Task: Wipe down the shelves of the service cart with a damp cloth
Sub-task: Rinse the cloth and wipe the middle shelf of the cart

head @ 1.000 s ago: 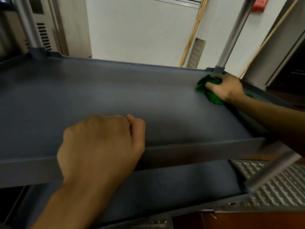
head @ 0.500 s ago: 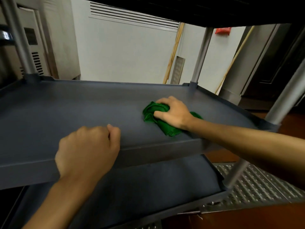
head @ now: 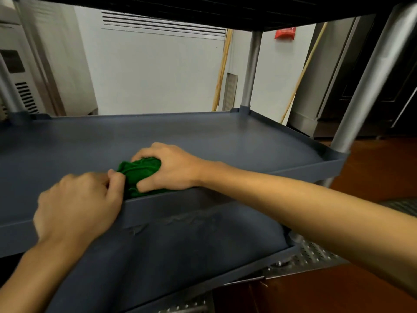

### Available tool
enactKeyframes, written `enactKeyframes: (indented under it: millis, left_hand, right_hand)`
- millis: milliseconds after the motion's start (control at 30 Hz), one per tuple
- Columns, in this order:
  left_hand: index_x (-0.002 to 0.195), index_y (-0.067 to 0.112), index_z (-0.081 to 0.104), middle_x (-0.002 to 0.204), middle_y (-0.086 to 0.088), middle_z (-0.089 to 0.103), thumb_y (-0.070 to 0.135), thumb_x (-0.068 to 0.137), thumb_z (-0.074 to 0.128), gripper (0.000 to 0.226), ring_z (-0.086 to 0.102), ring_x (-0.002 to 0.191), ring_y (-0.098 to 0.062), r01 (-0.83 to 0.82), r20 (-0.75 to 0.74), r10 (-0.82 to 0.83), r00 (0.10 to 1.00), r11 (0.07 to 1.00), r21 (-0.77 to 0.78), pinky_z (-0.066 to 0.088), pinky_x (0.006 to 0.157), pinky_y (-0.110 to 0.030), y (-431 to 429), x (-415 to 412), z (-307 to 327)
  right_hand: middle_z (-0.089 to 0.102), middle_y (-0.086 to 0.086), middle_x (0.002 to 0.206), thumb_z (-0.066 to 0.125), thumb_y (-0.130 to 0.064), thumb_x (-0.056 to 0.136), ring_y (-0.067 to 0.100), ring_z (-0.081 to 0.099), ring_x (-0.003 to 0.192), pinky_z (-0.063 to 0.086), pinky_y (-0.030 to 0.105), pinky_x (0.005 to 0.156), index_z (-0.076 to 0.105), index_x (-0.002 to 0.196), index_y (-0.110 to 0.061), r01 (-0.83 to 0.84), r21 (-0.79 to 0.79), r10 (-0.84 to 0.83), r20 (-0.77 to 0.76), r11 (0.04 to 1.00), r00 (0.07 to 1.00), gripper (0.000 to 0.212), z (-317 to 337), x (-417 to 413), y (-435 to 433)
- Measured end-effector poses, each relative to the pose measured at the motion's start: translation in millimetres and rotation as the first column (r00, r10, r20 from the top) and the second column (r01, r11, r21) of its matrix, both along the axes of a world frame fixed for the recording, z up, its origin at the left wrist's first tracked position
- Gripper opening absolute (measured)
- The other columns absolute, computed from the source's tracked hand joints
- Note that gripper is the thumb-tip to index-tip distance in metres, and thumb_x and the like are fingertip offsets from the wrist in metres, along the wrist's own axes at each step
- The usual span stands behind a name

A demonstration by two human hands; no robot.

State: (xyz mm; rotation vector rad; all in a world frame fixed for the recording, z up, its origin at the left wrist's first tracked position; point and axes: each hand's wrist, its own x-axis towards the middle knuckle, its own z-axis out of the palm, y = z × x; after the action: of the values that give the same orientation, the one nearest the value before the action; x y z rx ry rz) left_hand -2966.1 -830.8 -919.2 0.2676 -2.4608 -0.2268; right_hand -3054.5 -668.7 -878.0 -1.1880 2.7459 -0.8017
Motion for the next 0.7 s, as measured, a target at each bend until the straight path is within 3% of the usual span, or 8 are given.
enactKeyframes:
  millis: [167,267,467,600,700]
  left_hand:
    - [0.049,0.02,0.054,0.056,-0.01,0.046,0.042,0.097,0.038,0.055,0.056,0.063,-0.041,-0.023,-0.01,0.023,1.0,0.999,0.025,0.041,0.056,-0.036,-2.0,1.3,-1.2]
    - [0.045,0.019,0.049,0.05,-0.008,0.044,0.048,0.095,0.03,0.061,0.042,0.053,-0.03,-0.02,-0.024,0.021,0.999,1.0,0.023,0.041,0.053,-0.035,-3.3,2.6,-0.8]
    - [0.046,0.016,0.049,0.043,-0.005,0.047,0.05,0.095,0.026,0.064,0.049,0.046,-0.032,0.024,-0.079,-0.02,0.997,0.999,0.044,0.049,0.053,-0.04,-5.1,13.3,3.2]
    - [0.061,0.017,0.056,0.053,-0.003,0.056,0.063,0.098,0.023,0.067,0.055,0.051,-0.031,-0.035,-0.107,0.045,0.993,0.995,0.092,0.051,0.056,-0.042,-50.9,23.9,-11.1]
    - [0.073,0.023,0.055,0.059,-0.005,0.058,0.066,0.098,0.023,0.059,0.058,0.053,-0.033,-0.075,-0.186,0.099,0.978,0.988,0.134,0.051,0.054,-0.044,-110.4,33.0,-34.8]
  right_hand:
    - [0.051,0.002,0.115,0.081,-0.032,0.076,0.021,0.053,0.109,0.044,0.035,0.099,0.059,0.128,-0.028,-0.016,-0.048,0.018,0.048,0.999,0.999,0.056,-2.1,-6.6,13.6]
    - [0.051,0.003,0.116,0.079,-0.028,0.077,0.02,0.053,0.107,0.044,0.031,0.096,0.059,0.128,-0.029,0.014,-0.048,-0.011,0.063,0.999,0.998,0.054,0.0,-12.9,36.6]
    - [0.053,0.004,0.119,0.079,-0.025,0.079,0.021,0.056,0.111,0.041,0.026,0.096,0.059,0.129,-0.028,0.297,-0.024,-0.296,0.026,0.955,0.955,0.054,1.0,-41.1,133.8]
    - [0.054,0.009,0.126,0.075,-0.038,0.081,0.024,0.055,0.113,0.041,0.028,0.094,0.058,0.128,-0.03,0.528,0.017,-0.527,-0.019,0.849,0.849,0.051,-3.1,-67.4,189.9]
    - [0.062,0.004,0.126,0.071,-0.049,0.08,0.025,0.059,0.111,0.047,0.036,0.096,0.062,0.125,-0.029,0.567,0.06,-0.567,-0.008,0.822,0.823,0.05,-0.1,-83.6,185.9]
